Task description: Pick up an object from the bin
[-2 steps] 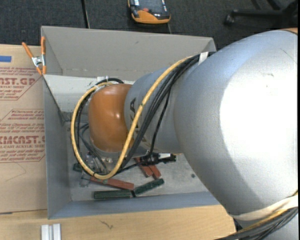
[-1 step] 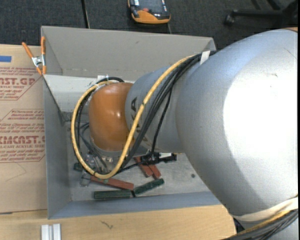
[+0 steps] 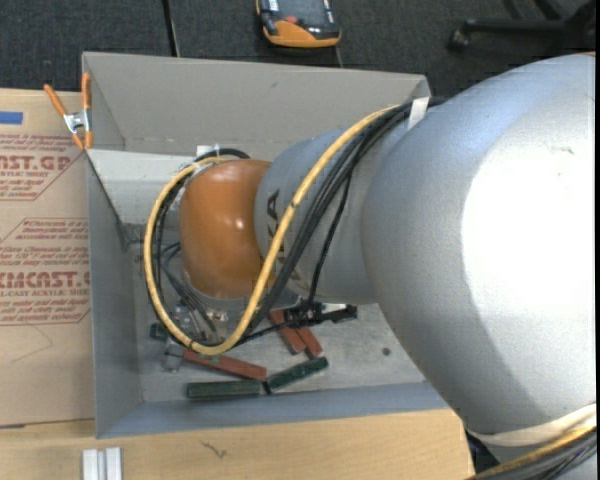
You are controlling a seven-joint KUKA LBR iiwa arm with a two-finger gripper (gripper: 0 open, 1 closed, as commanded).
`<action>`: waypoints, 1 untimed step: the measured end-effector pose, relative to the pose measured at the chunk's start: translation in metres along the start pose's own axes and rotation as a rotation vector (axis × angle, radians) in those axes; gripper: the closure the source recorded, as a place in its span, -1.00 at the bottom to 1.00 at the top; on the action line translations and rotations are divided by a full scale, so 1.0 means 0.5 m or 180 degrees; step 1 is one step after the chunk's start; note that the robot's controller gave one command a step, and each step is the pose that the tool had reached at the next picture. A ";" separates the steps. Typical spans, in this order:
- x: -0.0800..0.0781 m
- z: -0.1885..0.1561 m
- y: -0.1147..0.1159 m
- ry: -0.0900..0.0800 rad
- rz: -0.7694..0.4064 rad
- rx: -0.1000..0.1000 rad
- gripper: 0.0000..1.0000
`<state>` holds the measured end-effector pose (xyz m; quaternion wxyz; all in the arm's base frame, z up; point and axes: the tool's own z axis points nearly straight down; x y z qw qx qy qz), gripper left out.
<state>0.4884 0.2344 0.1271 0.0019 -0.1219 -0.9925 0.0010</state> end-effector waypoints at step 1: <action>0.000 -0.030 0.000 -0.0002 0.0000 -0.0002 1.00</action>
Offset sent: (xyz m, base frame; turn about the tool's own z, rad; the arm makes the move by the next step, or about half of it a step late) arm -0.0001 0.0001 0.0112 0.0000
